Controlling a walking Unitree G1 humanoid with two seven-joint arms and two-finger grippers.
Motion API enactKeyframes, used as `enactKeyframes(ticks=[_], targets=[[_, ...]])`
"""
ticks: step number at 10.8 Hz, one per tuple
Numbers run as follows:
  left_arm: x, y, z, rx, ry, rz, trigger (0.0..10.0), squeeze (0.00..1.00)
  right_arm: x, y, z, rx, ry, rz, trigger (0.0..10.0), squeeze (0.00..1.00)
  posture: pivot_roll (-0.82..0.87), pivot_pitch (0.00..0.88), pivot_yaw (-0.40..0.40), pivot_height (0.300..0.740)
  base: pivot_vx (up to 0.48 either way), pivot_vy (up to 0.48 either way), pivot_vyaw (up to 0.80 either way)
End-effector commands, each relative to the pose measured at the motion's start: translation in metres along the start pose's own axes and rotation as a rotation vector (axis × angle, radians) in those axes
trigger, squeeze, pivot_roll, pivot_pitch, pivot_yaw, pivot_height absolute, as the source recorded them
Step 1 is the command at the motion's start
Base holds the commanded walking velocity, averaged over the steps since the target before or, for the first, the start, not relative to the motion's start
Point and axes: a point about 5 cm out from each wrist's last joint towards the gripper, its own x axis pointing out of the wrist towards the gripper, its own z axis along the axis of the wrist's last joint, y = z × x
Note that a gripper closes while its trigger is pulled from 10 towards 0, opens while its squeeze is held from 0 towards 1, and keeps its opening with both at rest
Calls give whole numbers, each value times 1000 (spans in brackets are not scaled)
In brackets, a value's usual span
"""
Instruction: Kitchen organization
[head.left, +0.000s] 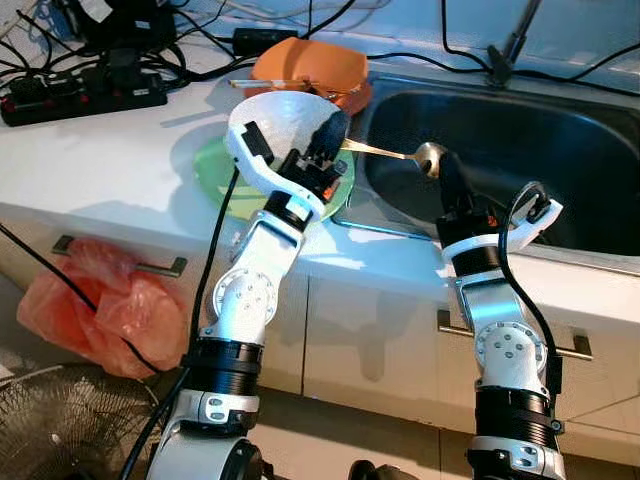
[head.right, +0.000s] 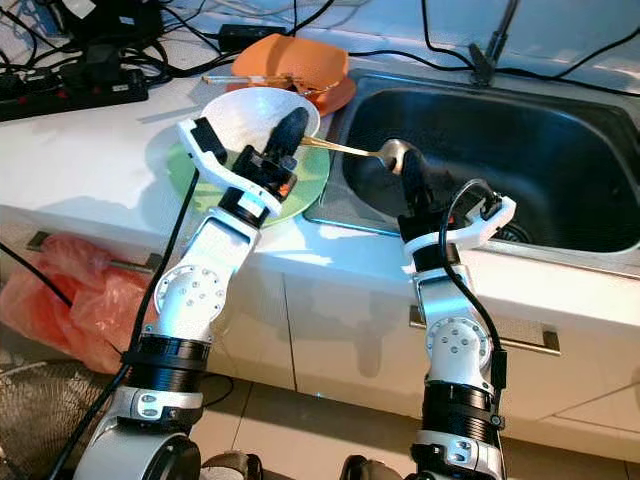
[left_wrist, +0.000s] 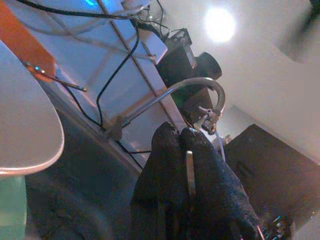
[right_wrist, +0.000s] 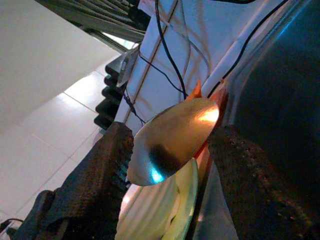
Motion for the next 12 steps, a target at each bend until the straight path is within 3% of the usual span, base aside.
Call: enactKeyframes(ticks=[1, 8, 9, 10, 12], targets=[[3, -17, -33, -163, 1, -39, 10000, 0, 3, 5, 3, 12, -13, 16, 10000, 0, 158, 102, -24, 740, 0, 0, 0], [3, -20, -37, -169, 32, -61, 10000, 0, 8, 1, 8, 30, -47, -12, 10000, 0, 159, 106, -25, 740, 0, 0, 0], [3, -20, -38, -167, 44, -63, 10000, 0, 10, 2, 10, 38, -58, -12, 4471, 0, 158, 106, -23, 740, 0, 0, 0], [2, -20, -39, -167, 51, -63, 10000, 0, 11, 3, 10, 42, -61, -12, 549, 0, 156, 106, -22, 740, 0, 0, 0], [2, -20, -42, -152, 68, -59, 10000, 0, 12, 4, 10, 60, -70, -12, 0, 0, 156, 107, -21, 740, 0, 0, 0]])
